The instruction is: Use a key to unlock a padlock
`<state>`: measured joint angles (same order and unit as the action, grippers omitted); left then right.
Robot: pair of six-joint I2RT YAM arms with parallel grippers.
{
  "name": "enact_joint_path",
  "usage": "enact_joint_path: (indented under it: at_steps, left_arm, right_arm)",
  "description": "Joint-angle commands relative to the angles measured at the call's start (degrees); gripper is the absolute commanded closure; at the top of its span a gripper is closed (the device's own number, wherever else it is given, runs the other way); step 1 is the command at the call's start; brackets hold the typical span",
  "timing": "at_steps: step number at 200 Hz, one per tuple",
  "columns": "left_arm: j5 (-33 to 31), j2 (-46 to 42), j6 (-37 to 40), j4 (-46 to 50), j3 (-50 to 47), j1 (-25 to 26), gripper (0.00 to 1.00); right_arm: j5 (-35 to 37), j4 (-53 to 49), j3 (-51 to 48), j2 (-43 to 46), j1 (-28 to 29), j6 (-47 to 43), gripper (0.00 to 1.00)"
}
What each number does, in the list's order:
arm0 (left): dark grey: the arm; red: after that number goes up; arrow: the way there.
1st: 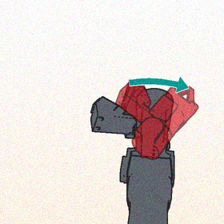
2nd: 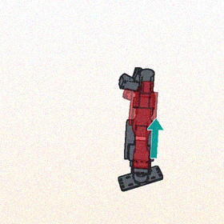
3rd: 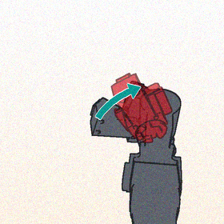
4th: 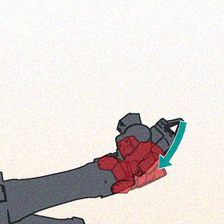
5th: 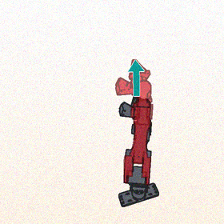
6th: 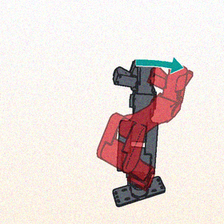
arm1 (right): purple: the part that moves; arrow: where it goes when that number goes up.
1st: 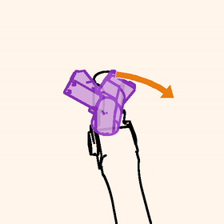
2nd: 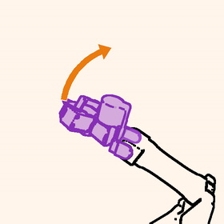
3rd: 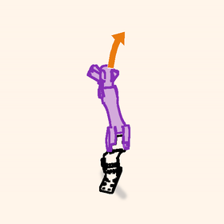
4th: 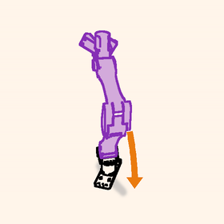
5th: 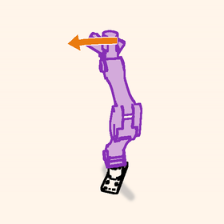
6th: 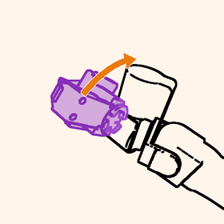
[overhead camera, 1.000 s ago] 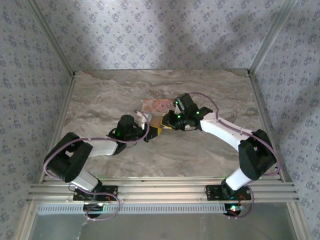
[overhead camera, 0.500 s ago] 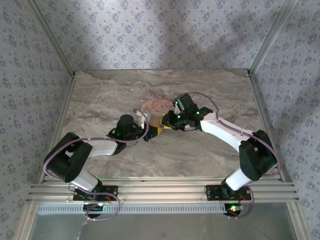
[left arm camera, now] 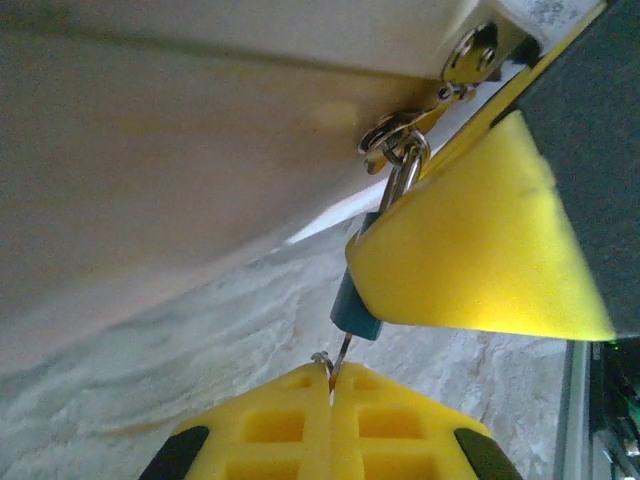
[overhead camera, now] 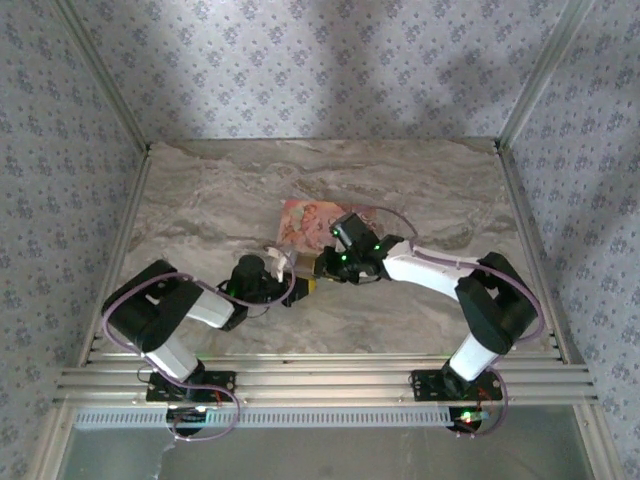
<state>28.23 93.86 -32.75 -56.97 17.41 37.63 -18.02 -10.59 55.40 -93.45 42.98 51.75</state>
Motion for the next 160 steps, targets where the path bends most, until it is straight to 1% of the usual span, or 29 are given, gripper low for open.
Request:
enact_joint_path:
  at_steps: [1, 31, 51, 70, 96, 115, 130, 160]
  left_arm:
    - [-3.89, 3.08, -3.83, -9.35, -1.3, 0.11, 1.0]
    - [-6.38, 8.1, -6.93, -14.27, -1.76, 1.09, 1.0]
    - [-7.45, 10.01, -8.33, -15.82, -1.92, 1.35, 1.0]
    - [-8.25, 10.49, -8.71, -15.26, -1.87, 1.35, 1.0]
    - [-8.23, 10.2, -9.4, -12.54, -0.81, 1.63, 1.0]
    - [-8.94, 10.15, -11.8, -10.59, -0.36, 2.11, 1.0]
    - [-9.81, 10.12, -14.05, -11.46, -0.87, 2.92, 1.0]
    - [-12.38, 8.55, -15.9, -10.53, -1.34, 5.11, 1.0]
  right_arm:
    - [4.06, 1.97, -1.4, -0.87, -0.07, 1.22, 0.88]
    - [7.1, 3.61, -3.13, -0.37, -0.17, 2.4, 0.7]
    - [9.04, 4.83, -4.47, 1.19, -0.2, 3.08, 0.55]
    - [10.8, 5.29, -5.47, 2.92, -0.33, 3.23, 0.47]
    - [12.85, 6.32, -6.88, 4.22, -0.18, 4.44, 0.43]
    - [13.57, 10.5, -9.13, 4.42, 0.27, 7.17, 0.42]
    - [14.11, 13.49, -10.17, 4.13, 0.98, 9.52, 0.41]
    - [14.12, 15.26, -8.56, 1.83, 3.01, 11.17, 0.41]
